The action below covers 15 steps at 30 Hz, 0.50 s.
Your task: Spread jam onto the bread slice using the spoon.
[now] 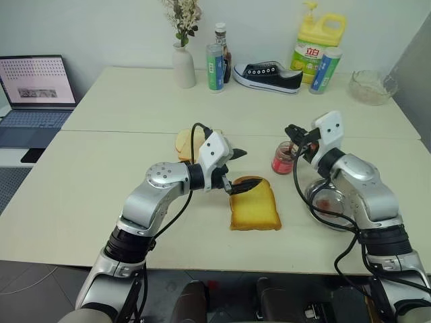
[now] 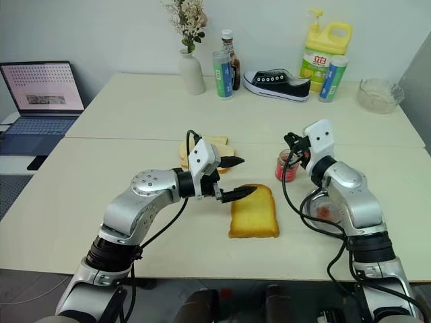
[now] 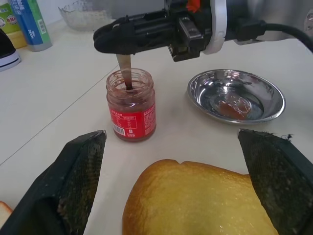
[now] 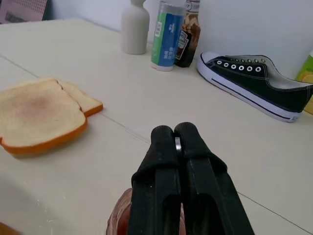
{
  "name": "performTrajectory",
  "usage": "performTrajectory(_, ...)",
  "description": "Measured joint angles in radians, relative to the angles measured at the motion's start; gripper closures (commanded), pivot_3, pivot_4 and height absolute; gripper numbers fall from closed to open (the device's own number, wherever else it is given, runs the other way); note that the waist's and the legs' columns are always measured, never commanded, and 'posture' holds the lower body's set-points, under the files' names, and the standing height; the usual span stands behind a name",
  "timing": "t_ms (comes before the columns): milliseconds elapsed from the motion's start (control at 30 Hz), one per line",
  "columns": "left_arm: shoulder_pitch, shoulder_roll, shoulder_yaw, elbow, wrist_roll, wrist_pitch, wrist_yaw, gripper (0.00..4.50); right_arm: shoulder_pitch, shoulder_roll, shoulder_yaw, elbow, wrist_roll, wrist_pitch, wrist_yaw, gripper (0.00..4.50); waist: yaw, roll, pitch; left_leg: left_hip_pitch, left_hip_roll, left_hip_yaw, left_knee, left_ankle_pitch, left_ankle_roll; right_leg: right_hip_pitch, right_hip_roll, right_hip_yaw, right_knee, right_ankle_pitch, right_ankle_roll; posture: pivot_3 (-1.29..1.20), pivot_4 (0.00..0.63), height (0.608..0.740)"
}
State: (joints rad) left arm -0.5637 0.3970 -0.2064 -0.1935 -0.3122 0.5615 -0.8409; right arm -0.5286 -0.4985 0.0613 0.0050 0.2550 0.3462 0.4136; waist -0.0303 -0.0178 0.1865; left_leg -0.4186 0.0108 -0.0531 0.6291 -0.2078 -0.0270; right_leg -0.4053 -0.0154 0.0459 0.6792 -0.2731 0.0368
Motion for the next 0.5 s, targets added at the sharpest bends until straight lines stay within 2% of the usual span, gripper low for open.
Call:
performTrajectory(200, -0.024, 0.002, 0.000, 0.002, 0.000, -0.001, -0.004, 0.00, 0.004, 0.110, -0.081, -0.018, 0.098, 0.123, -0.009, 4.47, -0.001, 0.000, 0.000, 0.001, 0.000, -0.001, 0.000, 0.000, 0.000, 0.001, 0.000, 0.000, 0.001, 0.000, 0.000, 0.00, 0.150, 0.740)
performTrajectory(500, -0.029, -0.003, -0.002, 0.021, 0.003, -0.016, -0.007, 0.00, -0.009, 0.203, -0.282, -0.020, 0.250, 0.323, -0.132, 4.47, -0.002, 0.000, 0.000, 0.001, 0.000, -0.001, 0.000, 0.000, 0.000, 0.001, 0.000, 0.000, 0.001, 0.000, 0.000, 0.00, 0.150, 0.740)
